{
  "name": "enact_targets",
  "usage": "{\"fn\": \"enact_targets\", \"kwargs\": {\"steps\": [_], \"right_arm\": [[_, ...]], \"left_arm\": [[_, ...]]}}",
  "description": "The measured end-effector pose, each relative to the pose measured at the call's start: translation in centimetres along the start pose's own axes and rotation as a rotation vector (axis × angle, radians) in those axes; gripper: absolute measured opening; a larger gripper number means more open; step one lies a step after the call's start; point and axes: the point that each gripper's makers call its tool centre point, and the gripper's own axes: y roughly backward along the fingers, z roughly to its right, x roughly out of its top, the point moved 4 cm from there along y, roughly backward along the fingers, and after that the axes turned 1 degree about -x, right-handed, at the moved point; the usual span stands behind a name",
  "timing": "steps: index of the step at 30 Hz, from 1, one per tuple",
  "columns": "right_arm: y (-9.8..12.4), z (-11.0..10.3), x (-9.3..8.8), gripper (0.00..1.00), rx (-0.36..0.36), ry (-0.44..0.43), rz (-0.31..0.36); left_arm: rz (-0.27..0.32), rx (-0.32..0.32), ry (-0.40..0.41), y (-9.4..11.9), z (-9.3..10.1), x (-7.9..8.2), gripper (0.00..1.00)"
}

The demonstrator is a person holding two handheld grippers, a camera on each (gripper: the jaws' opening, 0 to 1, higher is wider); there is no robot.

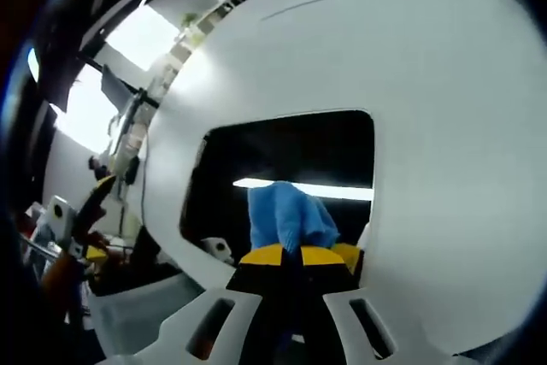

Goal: Wipe the mirror surface with the cleaning cloth until all visible marks leave the cleaned area.

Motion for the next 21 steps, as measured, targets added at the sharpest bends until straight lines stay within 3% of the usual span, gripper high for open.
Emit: {"fn": "enact_targets", "kwargs": {"steps": [8, 15, 21], "right_arm": [[0.4, -0.3, -1.0, 0.0, 0.005, -0.001, -0.011], [0.4, -0.4, -1.1, 0.0, 0.005, 0.001, -0.019], [0.2, -0.6, -1.1, 0.0, -0.015, 0.091, -0.024]], "left_arm": [[-0.023, -0.032, -0.011, -0.9, 0.8, -0.3, 1.0], [-0.016, -0.036, -0.013, -1.4, 0.4, 0.5, 1.0], [-0.02, -0.033, -0.013, -1.4, 0.1, 0.8, 1.0]]}}
